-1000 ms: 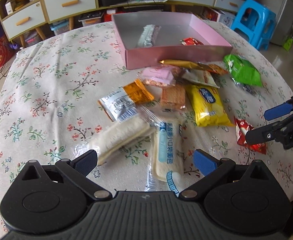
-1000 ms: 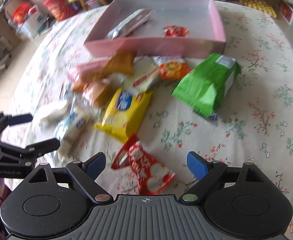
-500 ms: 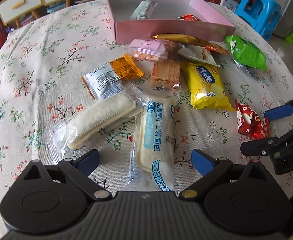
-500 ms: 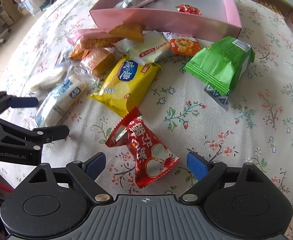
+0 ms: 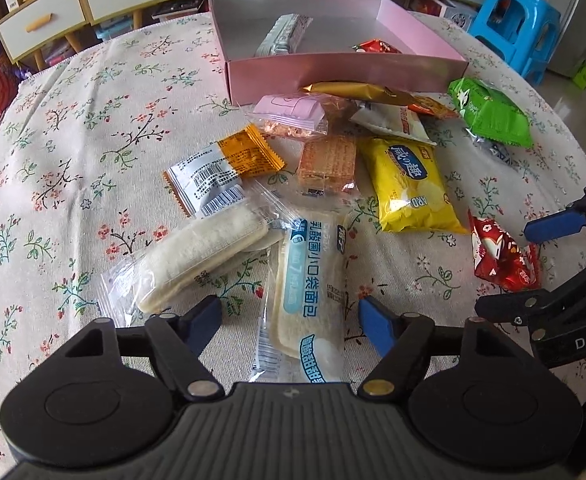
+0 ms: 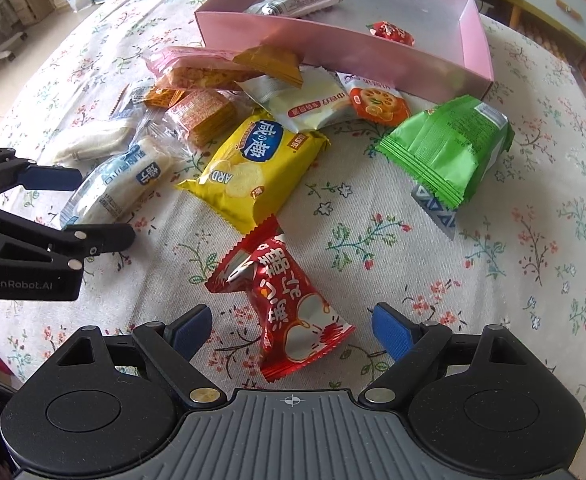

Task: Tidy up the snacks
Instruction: 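Grasp the blue-labelled white bread packet with the left gripper while the right grasps another red candy packet, then carry both packets into the pink box and open both grippers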

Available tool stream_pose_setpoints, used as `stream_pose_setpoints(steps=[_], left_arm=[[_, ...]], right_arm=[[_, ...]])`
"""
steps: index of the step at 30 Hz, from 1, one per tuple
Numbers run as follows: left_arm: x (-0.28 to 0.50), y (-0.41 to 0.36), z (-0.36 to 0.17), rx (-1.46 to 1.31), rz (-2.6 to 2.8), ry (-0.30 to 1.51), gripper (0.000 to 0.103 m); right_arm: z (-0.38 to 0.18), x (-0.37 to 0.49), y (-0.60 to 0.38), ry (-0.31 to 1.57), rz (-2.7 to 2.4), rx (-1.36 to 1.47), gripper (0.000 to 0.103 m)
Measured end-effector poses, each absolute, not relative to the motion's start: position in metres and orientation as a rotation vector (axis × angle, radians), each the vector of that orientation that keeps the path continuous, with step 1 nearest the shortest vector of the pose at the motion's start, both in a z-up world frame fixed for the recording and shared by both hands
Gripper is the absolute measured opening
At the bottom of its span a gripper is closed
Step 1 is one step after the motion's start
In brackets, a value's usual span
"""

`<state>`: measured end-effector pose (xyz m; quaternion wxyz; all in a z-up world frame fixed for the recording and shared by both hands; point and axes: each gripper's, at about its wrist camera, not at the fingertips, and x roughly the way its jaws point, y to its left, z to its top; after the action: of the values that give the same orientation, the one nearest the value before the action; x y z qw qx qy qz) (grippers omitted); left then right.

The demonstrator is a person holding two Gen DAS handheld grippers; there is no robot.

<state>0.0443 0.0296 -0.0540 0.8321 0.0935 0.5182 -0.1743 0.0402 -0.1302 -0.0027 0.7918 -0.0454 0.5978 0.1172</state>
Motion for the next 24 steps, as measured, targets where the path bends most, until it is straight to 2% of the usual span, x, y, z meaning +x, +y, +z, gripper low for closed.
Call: stream_pose_setpoints(steps=[1, 3, 6, 8, 12, 14, 24], left_arm=[[0.044, 0.029, -0.054, 0.202, -0.369, 1.094, 0.068], [0.044, 0.028, -0.052, 0.209, -0.37, 1.083, 0.057], [0.044, 0.026, -0.05, 0.204, -0.376, 1.081, 0.047], [0.044, 0.026, -0.049, 0.202, -0.385, 1.082, 0.041], [0.043, 0.025, -0.048, 0.207, -0.396, 1.077, 0.035], [0.044, 0.026, -0.048, 0.201, -0.401, 1.082, 0.032], [0.039, 0.034, -0.027, 0.138, -0.466, 1.087, 0.027]], right_arm=[[-0.002, 0.04, -0.13, 1.284, 0.253, -0.099, 0.087], [-0.001, 0.041, -0.13, 1.275, 0.258, -0.106, 0.087], [0.0, 0.041, -0.13, 1.269, 0.265, -0.118, 0.077], [-0.001, 0.041, -0.13, 1.274, 0.268, -0.124, 0.066], [0.0, 0.039, -0.129, 1.253, 0.271, -0.152, 0.055], [0.001, 0.038, -0.129, 1.245, 0.275, -0.159, 0.043], [0.014, 0.038, -0.137, 1.223, 0.299, -0.109, 0.039]])
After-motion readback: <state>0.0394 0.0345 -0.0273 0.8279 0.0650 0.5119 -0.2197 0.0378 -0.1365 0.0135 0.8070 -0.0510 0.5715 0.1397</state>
